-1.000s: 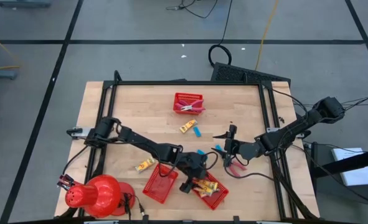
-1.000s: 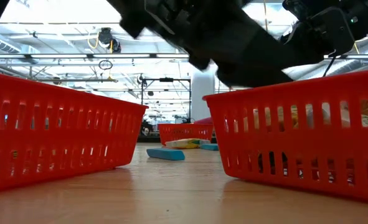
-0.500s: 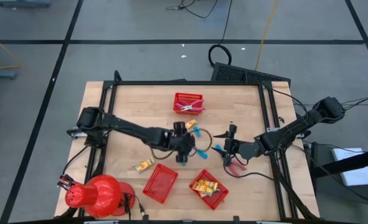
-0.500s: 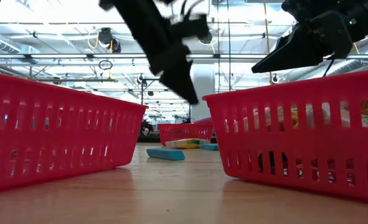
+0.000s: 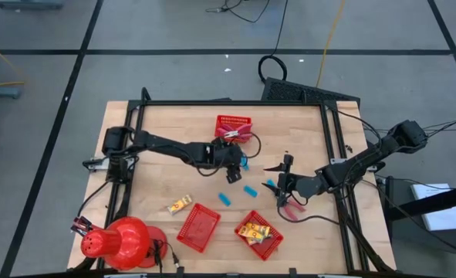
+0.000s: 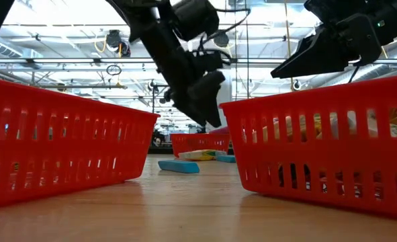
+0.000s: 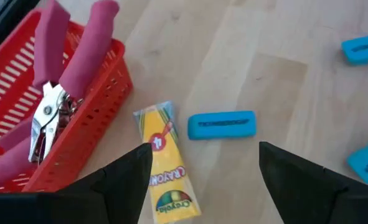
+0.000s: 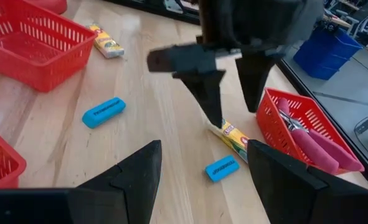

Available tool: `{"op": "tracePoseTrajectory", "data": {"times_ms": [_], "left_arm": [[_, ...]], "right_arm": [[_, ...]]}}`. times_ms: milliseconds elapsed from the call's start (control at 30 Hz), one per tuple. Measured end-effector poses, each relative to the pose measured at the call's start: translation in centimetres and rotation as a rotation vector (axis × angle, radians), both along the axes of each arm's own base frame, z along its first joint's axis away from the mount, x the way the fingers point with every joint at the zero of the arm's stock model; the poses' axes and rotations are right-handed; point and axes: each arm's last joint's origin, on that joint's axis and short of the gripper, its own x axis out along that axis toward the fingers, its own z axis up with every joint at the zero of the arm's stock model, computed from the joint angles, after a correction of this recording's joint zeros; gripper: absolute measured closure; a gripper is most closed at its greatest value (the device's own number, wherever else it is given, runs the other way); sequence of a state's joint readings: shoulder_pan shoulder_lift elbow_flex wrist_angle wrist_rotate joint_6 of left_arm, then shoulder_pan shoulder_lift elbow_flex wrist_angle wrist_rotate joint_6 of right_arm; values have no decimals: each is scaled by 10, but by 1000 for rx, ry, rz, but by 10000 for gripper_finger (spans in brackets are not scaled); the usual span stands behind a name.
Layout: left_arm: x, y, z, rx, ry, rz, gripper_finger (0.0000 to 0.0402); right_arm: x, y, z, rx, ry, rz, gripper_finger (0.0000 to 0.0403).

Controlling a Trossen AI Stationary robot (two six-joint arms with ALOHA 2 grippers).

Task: Pick & Place School Supplies
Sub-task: Put the yellow crayon pack into the bottom right red basket

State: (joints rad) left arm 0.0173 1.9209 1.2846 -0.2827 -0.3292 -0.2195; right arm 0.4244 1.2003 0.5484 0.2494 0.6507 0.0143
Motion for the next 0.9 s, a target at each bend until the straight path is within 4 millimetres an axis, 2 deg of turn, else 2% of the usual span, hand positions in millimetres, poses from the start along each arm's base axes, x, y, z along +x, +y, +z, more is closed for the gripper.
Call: {"op": "tracePoseTrajectory", "data": {"times_ms": [267, 567, 733, 900], "left_arm": [[4, 11, -36, -38, 94, 22, 109], [1, 20, -44, -40, 134, 79, 139], [0, 20, -44, -43, 142, 82, 181], [0, 20, -45, -46, 147, 86, 258]], "right_arm": [[0, 0, 0, -1, -1, -1, 177], [0, 0, 0, -1, -1, -1, 177], [0, 0, 0, 0, -1, -2, 177], [0, 0, 0, 3, -2, -3, 177]]}}
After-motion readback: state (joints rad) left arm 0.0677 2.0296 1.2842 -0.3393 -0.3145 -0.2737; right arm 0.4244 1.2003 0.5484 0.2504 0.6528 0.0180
